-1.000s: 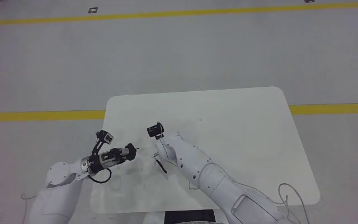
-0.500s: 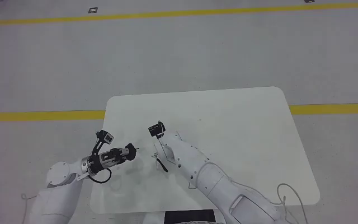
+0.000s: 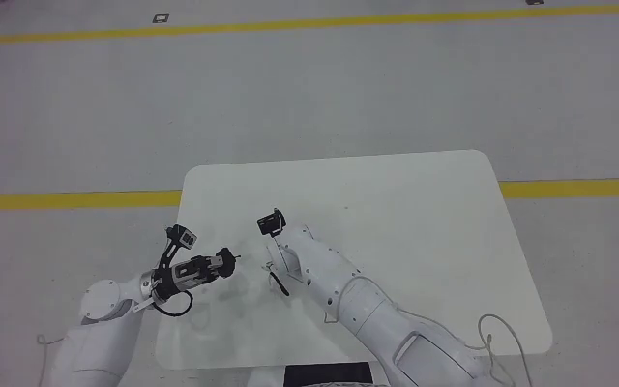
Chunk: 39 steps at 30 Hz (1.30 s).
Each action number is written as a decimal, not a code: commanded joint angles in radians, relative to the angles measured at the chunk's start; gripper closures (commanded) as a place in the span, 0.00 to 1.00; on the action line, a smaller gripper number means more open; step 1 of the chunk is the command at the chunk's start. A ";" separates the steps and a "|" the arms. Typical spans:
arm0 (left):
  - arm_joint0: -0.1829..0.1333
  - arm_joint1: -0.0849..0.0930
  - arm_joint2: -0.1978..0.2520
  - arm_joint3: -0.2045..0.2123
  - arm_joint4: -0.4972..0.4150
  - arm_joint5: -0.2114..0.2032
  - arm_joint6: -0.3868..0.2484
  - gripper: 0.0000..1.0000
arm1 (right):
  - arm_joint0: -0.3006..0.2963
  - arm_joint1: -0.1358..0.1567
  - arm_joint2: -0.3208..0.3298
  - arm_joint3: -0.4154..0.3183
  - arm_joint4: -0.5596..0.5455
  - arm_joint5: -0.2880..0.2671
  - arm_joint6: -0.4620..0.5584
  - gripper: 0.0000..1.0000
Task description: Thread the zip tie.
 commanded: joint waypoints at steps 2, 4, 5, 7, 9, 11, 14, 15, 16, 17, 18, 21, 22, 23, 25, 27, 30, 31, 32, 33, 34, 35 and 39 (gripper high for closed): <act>0.000 0.000 0.000 0.000 0.000 0.000 0.000 1.00 | -0.001 0.000 0.001 0.000 -0.004 0.000 -0.001 0.99; 0.000 0.000 0.000 0.000 0.000 0.000 0.000 1.00 | -0.003 0.000 0.003 -0.003 -0.006 0.000 0.000 1.00; 0.000 0.000 0.000 0.000 0.000 0.000 0.000 1.00 | -0.004 0.001 0.003 -0.005 -0.008 0.000 0.000 1.00; 0.000 0.000 0.000 0.000 0.000 0.000 0.000 1.00 | -0.007 0.001 0.005 -0.012 -0.011 0.000 0.002 1.00; 0.000 0.000 0.000 0.000 0.000 0.000 0.000 1.00 | -0.010 0.002 0.006 -0.020 -0.014 0.000 0.003 1.00; 0.000 0.000 0.000 0.000 0.000 0.000 0.000 1.00 | -0.013 0.003 0.007 -0.029 -0.019 0.000 0.007 0.99; 0.000 0.000 0.000 0.000 0.000 0.000 0.000 1.00 | -0.020 0.005 0.006 -0.041 -0.026 0.000 0.008 0.80; 0.000 0.000 0.000 0.000 0.000 0.000 0.000 1.00 | -0.022 0.006 0.005 -0.045 -0.028 0.000 0.009 0.78; 0.000 0.000 0.000 0.000 0.000 0.000 0.000 1.00 | -0.024 0.006 0.004 -0.048 -0.030 0.000 0.010 0.76; 0.000 0.000 0.000 0.000 0.000 0.000 0.000 1.00 | -0.026 0.007 0.003 -0.052 -0.032 0.000 0.011 0.75; 0.000 0.000 0.000 0.000 0.000 0.000 0.000 1.00 | -0.027 0.007 0.003 -0.054 -0.034 0.000 0.012 0.75; 0.000 0.000 0.000 0.000 0.000 0.000 0.000 1.00 | -0.030 0.008 0.002 -0.059 -0.038 0.000 0.015 0.74; 0.000 0.000 0.000 0.000 0.000 0.000 0.000 1.00 | -0.030 0.008 0.001 -0.059 -0.039 0.000 0.016 0.74; 0.000 0.000 0.000 0.000 0.000 0.000 0.000 1.00 | -0.030 0.008 0.000 -0.060 -0.040 0.000 0.017 0.75; 0.000 0.000 0.000 0.000 0.000 0.000 0.000 1.00 | -0.030 0.008 -0.003 -0.057 -0.043 0.000 0.020 0.75; 0.000 0.000 0.000 0.000 0.000 0.000 0.000 1.00 | -0.028 0.007 -0.006 -0.053 -0.047 0.000 0.023 0.77; 0.000 0.000 0.000 0.000 0.000 0.000 0.000 1.00 | -0.023 0.005 -0.011 -0.045 -0.047 0.000 0.025 0.81; 0.000 0.000 0.000 0.000 0.000 0.000 0.000 1.00 | -0.021 0.004 -0.013 -0.040 -0.047 0.000 0.024 0.84; 0.000 0.000 0.000 0.000 0.000 0.000 0.000 1.00 | -0.019 0.004 -0.015 -0.036 -0.047 0.000 0.025 0.85; 0.000 0.000 0.000 0.000 0.000 0.000 0.000 1.00 | -0.017 0.003 -0.016 -0.033 -0.046 0.000 0.024 0.87; 0.000 0.000 0.000 0.000 0.000 0.000 0.000 1.00 | -0.015 0.002 -0.018 -0.028 -0.044 0.000 0.023 0.88; 0.000 0.000 0.000 0.000 0.000 0.000 0.000 1.00 | -0.013 0.002 -0.018 -0.023 -0.043 0.000 0.022 0.91; 0.000 0.000 0.000 0.000 0.000 0.000 0.000 1.00 | -0.006 -0.001 -0.020 -0.011 -0.040 0.000 0.020 1.00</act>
